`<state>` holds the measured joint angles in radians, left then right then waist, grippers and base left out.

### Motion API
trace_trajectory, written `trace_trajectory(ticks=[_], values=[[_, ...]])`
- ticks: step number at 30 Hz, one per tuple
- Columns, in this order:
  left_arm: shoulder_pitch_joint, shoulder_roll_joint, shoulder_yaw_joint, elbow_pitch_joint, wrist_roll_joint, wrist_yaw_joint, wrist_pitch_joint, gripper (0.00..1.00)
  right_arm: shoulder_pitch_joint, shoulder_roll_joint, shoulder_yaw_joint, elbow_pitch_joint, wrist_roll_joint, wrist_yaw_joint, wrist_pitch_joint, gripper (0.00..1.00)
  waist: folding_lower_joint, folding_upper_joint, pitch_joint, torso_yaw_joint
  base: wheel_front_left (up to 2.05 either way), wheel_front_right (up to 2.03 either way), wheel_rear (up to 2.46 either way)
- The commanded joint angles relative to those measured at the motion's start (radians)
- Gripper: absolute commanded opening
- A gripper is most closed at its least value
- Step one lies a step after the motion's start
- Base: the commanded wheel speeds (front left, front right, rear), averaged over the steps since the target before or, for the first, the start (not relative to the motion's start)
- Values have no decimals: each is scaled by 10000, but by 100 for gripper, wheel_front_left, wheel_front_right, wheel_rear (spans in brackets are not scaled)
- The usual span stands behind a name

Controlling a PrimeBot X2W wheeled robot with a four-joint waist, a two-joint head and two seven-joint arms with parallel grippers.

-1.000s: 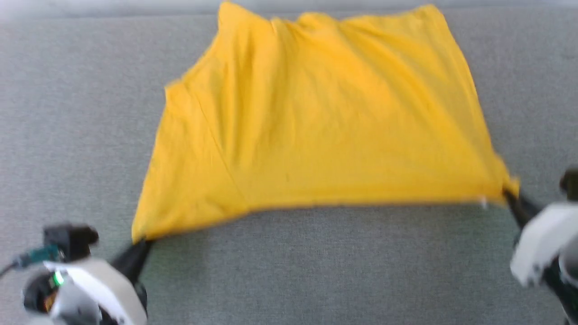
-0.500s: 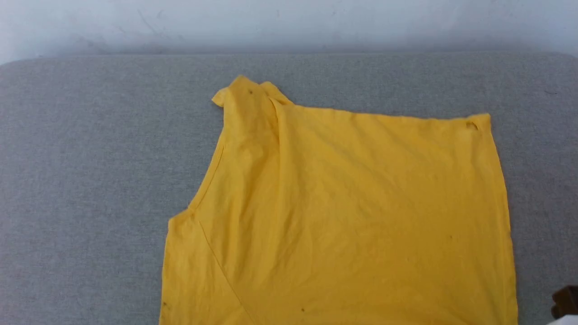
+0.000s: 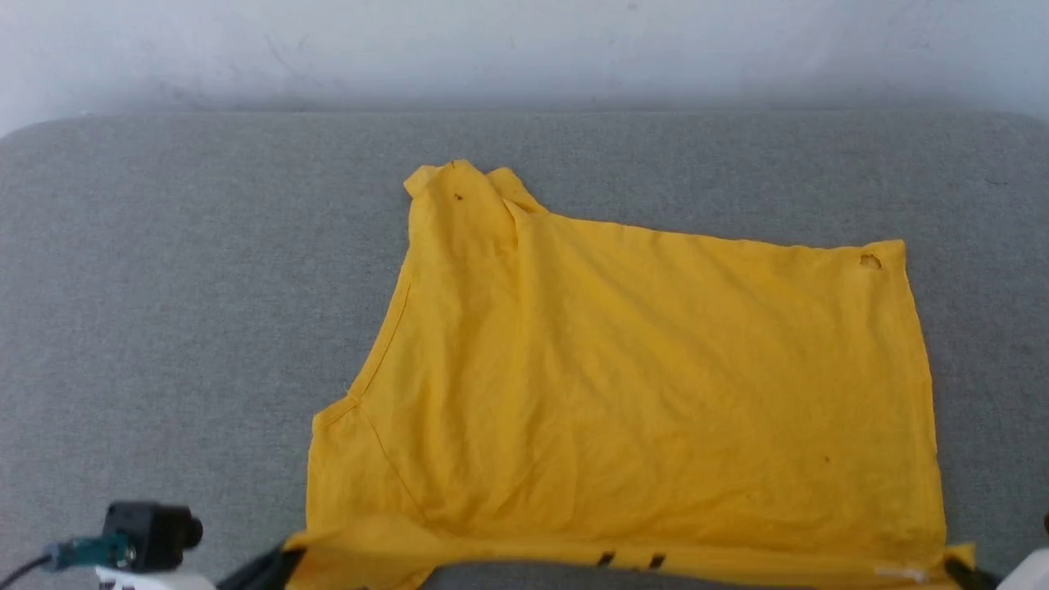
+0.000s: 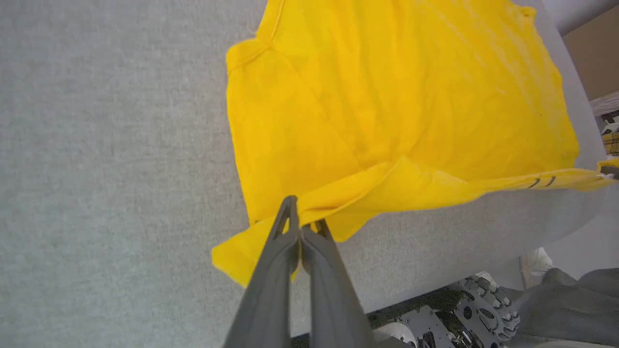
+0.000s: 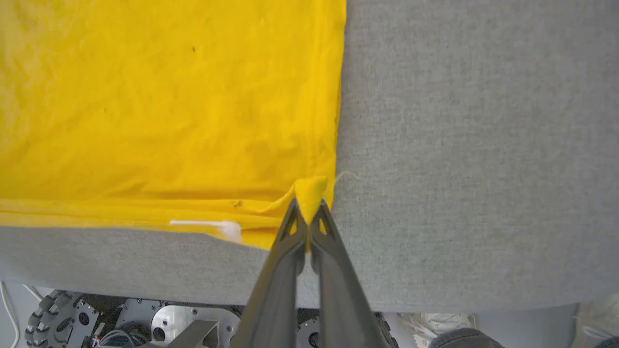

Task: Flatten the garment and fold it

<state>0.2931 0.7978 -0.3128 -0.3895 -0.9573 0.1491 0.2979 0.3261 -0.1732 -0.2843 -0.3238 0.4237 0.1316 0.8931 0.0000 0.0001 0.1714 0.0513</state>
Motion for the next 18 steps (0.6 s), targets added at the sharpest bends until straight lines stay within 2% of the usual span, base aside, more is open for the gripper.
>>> trace_trajectory(ticks=[1,9,18], values=[[-472,116,106,-154,247,-118,-123,0,-390,-105,27,-81,-100,-9,-249,0,0,-1,209,-80,0,0,0],[-2555,301,107,-4,1334,-836,-495,0,-1948,-542,355,-113,-576,-9,-1199,0,0,-1,1284,-339,0,0,0],[-4759,29,-137,1005,1956,-1603,-733,0,-4087,-1026,874,388,-1312,-9,-1770,0,0,-1,2798,-745,0,0,0]])
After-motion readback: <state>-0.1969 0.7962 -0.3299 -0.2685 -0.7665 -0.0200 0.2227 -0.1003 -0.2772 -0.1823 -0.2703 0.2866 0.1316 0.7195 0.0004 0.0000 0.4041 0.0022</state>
